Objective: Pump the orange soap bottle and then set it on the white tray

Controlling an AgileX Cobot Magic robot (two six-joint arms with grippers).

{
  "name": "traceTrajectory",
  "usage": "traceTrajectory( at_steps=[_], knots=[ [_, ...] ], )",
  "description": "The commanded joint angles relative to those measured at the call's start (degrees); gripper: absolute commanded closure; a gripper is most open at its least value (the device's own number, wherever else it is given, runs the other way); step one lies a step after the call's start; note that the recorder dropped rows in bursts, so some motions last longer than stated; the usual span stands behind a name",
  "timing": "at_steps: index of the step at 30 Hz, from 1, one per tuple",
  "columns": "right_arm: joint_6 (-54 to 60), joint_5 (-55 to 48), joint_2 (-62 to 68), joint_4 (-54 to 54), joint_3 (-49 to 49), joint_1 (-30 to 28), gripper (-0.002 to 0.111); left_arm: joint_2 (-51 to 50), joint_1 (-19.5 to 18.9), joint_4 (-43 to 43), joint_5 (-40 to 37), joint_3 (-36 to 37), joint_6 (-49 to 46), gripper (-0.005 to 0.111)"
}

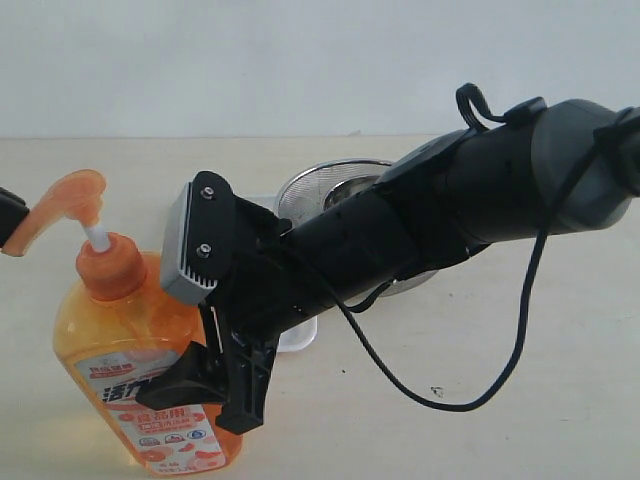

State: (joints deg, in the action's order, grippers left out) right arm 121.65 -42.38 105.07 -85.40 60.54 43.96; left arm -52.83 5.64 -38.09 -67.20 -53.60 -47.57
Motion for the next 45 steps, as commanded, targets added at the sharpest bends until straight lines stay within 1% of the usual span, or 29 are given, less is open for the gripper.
traceTrajectory(
  at_steps=[1,14,25,32,36,40,45],
  knots=[
    [0.3,-0.4,-0.5,-1.2,0.7,0.0,0.108,0.9,0.3,-1.6,-2.4,0.2,1.4,0.102],
    [0.3,-0.4,-0.5,-1.2,0.7,0.0,0.108,1.0,0.3,-4.3,-2.8,0.2,1.6,0.102],
    [0.3,-0.4,-0.5,-1.2,0.7,0.0,0.108,1.0,0.3,-3.8,-2.8,0.2,1.5,0.102],
    [0.3,-0.5,-0.5,-1.2,0.7,0.0,0.108,1.0,0.3,-4.7,-1.4,0.2,0.4,0.102],
    [0.3,-0.4,-0.5,-1.2,0.7,0.0,0.108,1.0,0.3,-7.4,-1.2,0.2,-1.4,0.102],
    [0.3,-0.4,-0.5,-1.2,0.7,0.0,0.108,1.0,0.3,-7.0,-1.2,0.2,-1.7,0.102],
    [0.1,1.3,-2.2,-1.2,0.7,0.0,0.108,4.7,0.3,-4.6,3.7,0.2,-3.0,0.102]
  ],
)
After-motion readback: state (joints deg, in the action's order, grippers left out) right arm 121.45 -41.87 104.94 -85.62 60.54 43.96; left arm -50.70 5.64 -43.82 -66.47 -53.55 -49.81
